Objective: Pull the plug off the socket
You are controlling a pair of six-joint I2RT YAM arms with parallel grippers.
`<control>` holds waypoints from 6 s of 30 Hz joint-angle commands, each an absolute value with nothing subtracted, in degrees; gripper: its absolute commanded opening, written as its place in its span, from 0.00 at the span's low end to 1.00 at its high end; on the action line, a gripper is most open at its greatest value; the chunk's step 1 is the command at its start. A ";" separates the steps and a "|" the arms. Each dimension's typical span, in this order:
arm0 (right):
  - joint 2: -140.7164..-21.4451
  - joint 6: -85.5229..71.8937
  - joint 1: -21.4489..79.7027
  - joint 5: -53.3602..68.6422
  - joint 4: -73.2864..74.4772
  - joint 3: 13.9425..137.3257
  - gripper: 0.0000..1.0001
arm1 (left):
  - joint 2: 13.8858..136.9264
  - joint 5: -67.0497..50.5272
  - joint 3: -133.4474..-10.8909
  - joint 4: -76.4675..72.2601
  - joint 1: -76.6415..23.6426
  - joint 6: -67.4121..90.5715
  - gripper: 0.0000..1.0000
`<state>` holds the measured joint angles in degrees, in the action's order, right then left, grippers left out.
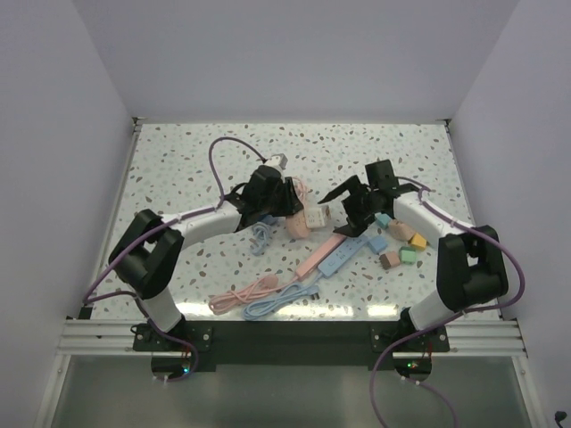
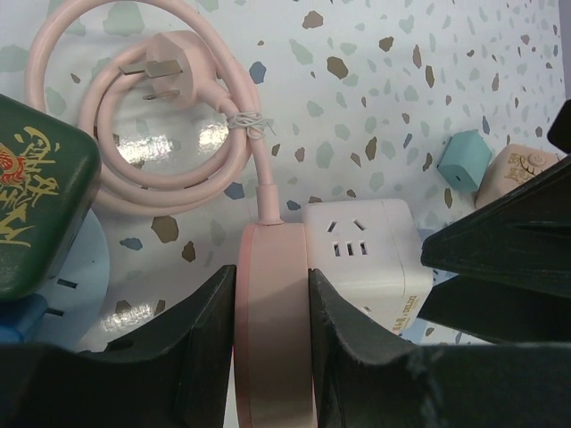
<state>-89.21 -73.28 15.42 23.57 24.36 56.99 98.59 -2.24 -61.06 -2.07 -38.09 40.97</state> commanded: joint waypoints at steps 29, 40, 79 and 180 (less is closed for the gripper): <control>-92.99 -74.28 15.91 28.56 6.77 55.01 0.00 | 96.06 -8.06 -63.46 -12.05 -42.28 43.16 0.44; -98.87 -52.39 14.24 34.54 18.98 71.09 0.00 | 101.43 -23.12 -62.32 -6.33 -41.84 34.72 0.68; -96.68 -52.55 16.70 38.31 16.53 67.33 0.13 | 101.43 -10.46 -64.87 -10.11 -41.13 39.20 0.33; -96.77 -29.27 2.28 -11.95 49.91 83.49 0.83 | 86.84 -9.58 -64.25 15.21 -32.44 29.88 1.00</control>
<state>-99.48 -30.68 1.78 -11.20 47.51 80.38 88.97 -13.37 -61.93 12.08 -35.27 31.59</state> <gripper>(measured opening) 0.822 0.997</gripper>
